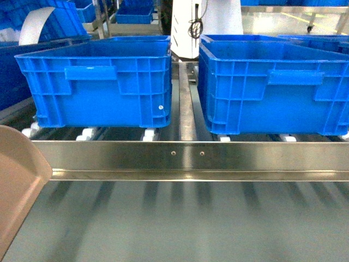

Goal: Place part in tray to right shelf

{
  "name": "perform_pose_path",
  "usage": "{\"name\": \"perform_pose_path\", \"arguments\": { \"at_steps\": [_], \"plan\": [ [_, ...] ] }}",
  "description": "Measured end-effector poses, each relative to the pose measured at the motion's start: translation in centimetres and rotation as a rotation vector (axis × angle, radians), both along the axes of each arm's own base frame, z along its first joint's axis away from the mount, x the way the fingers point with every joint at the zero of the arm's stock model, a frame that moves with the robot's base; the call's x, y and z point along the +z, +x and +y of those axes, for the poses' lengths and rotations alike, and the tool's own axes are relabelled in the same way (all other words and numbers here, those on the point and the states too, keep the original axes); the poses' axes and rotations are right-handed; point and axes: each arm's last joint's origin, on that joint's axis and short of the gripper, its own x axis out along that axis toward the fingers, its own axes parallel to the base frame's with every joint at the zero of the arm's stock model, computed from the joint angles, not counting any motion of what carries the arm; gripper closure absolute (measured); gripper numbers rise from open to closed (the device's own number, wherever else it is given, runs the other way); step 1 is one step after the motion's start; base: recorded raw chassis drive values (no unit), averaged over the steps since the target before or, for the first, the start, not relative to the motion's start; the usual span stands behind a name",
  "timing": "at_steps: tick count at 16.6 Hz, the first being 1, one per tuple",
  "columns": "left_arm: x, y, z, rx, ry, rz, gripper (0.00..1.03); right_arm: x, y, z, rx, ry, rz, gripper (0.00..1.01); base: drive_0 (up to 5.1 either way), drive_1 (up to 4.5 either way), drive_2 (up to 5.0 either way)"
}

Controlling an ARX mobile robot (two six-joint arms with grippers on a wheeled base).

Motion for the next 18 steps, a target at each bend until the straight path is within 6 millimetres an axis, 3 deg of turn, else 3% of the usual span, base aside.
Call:
{"name": "perform_pose_path", "arguments": {
  "at_steps": [4, 18],
  "plan": [
    [-0.8, -1.3, 1.3, 0.022, 0.000, -0.002, 0.86, 0.0, 0.0, 0.0, 0.000, 0.000, 0.000, 0.99, 0.0, 0.00, 0.0],
    [-2.0, -3.2, 1.2, 0.002, -0.001, -0.001, 0.86, 0.0, 0.0, 0.0, 0.000, 0.000, 0.000, 0.99, 0.0, 0.00, 0.0]
  ]
}}
